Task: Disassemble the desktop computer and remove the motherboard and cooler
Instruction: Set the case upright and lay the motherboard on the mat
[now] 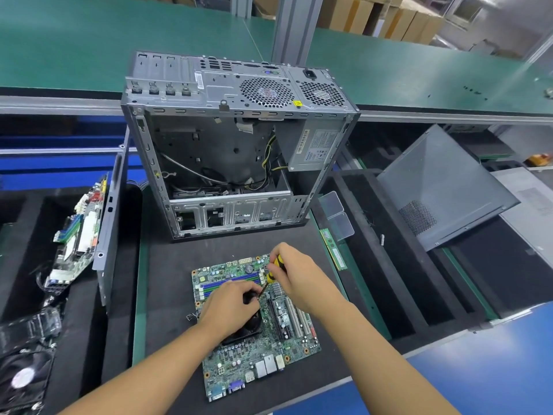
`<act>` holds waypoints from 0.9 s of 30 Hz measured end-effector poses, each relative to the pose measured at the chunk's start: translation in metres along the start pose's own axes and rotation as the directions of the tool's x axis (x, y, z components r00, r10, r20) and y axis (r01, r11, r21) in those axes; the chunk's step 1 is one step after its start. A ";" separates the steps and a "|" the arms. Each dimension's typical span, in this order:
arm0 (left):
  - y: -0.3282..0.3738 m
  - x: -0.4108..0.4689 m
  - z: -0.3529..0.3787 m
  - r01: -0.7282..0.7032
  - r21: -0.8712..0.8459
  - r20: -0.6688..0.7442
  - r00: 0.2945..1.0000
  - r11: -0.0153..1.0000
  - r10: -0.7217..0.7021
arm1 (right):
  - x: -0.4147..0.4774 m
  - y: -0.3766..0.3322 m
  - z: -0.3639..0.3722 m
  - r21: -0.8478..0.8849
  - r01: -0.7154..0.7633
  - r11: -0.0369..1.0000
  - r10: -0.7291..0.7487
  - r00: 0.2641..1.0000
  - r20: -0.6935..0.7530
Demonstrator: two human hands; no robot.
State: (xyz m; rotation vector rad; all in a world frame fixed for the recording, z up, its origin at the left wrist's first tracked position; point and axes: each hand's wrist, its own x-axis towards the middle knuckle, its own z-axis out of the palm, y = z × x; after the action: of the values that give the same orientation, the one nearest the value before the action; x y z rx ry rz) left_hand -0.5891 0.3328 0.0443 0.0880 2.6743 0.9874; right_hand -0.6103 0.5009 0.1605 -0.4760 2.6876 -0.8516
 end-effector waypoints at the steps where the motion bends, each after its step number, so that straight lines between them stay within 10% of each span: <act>1: 0.000 0.000 -0.001 0.002 0.003 0.003 1.000 1.000 -0.002 | 0.001 -0.004 0.002 -0.023 0.008 1.000 -0.008 1.000 0.006; 10: 0.003 0.001 -0.004 -0.197 0.138 -0.115 0.970 0.971 0.214 | 0.007 -0.021 0.006 -0.519 -0.018 0.854 -0.038 0.995 -0.096; 27: 0.007 -0.002 0.001 -0.129 -0.089 -0.222 0.969 0.988 0.106 | 0.008 -0.051 -0.002 -0.393 -0.013 0.920 0.066 0.990 0.122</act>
State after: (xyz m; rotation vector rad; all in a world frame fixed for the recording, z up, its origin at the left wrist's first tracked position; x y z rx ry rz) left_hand -0.5875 0.3386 0.0486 0.1255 2.8353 1.2351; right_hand -0.6074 0.4595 0.1911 -0.5386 2.7308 -0.2518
